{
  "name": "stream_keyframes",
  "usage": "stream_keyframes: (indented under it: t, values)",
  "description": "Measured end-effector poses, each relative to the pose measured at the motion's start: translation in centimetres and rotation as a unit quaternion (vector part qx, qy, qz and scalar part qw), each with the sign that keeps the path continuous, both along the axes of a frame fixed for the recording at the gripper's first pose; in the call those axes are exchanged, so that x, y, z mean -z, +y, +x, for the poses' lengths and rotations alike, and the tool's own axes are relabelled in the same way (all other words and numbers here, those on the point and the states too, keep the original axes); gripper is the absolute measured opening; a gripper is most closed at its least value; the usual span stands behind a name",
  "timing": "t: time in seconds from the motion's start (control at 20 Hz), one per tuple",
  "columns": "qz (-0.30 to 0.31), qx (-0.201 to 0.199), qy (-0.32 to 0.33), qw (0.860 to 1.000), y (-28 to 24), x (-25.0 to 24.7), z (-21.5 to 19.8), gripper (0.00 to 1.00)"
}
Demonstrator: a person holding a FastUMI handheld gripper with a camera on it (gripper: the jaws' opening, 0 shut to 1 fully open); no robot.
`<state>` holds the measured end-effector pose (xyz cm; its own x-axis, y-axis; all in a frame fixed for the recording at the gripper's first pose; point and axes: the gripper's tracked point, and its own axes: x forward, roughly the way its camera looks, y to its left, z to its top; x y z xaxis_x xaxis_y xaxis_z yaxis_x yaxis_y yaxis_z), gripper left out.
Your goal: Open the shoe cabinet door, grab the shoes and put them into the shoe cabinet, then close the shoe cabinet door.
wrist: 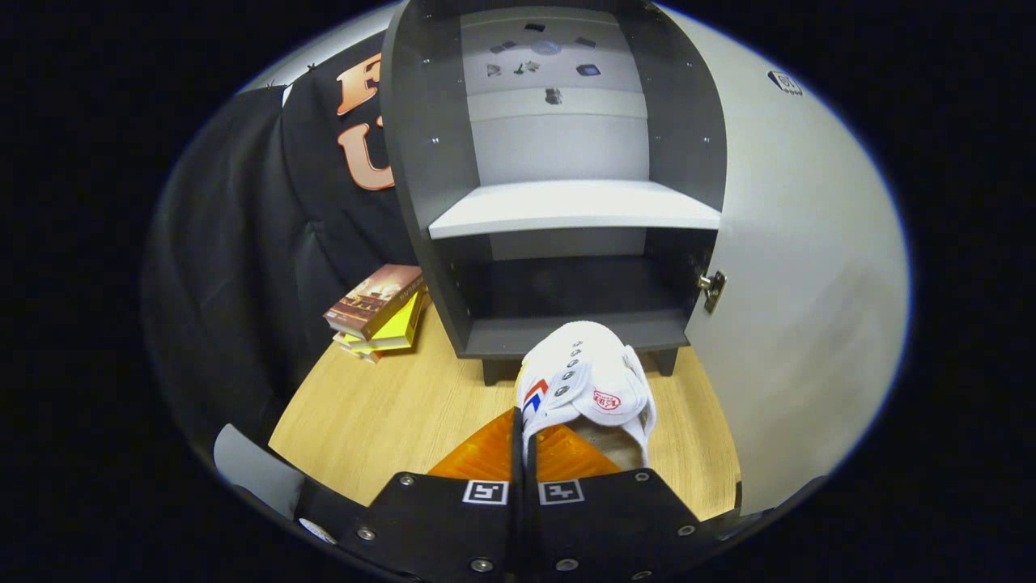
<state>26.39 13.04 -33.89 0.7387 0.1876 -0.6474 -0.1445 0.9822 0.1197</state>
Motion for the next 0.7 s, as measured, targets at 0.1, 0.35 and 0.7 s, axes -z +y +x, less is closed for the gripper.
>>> stream_keyframes:
  t: [0.1,0.35,0.7]
  values:
    - [0.003,0.008,-0.016,1.000,0.4,-2.0,0.4,0.00]
    - [-0.018,0.005,-0.059,0.998,0.6,-7.2,1.3,0.00]
    - [-0.031,-0.008,-0.097,0.995,1.0,-10.9,7.9,0.00]
